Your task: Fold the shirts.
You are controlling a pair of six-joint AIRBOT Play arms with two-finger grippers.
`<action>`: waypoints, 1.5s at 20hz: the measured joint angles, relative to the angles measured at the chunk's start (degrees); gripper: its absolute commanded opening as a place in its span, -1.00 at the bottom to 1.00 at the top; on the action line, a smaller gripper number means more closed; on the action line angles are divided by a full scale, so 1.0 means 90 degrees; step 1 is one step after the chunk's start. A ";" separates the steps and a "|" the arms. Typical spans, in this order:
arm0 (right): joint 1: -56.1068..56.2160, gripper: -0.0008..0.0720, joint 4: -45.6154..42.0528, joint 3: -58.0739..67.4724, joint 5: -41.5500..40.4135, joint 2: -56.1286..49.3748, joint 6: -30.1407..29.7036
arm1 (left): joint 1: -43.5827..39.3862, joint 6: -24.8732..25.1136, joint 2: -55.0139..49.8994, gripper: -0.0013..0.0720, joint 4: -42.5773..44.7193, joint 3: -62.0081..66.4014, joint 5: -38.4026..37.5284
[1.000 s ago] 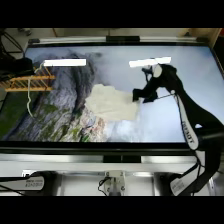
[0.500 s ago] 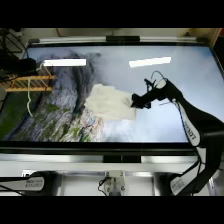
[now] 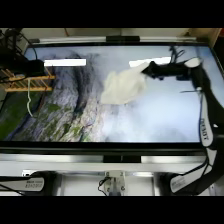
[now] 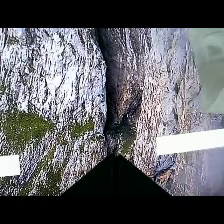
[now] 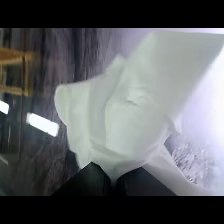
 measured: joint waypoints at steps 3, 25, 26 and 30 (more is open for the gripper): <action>-0.0969 -0.85 -0.0355 0.0345 0.0301 0.0243 0.0228 | -0.0012 0.0000 -0.0017 -0.88 0.0000 0.0000 0.0000; -0.5537 -0.85 -0.5263 -0.4233 0.1404 0.2504 0.2344 | -0.0413 -0.0024 -0.0024 -0.89 -0.0002 0.0000 -0.0005; -0.5666 -0.85 -0.5260 -0.4573 0.1292 0.2662 0.2324 | -0.0430 -0.0024 -0.0022 -0.88 -0.0002 0.0000 -0.0005; -0.5952 -0.51 -0.5309 -0.5442 0.1025 0.3094 0.2174 | -0.0471 -0.0022 -0.0024 -0.88 -0.0002 0.0000 -0.0002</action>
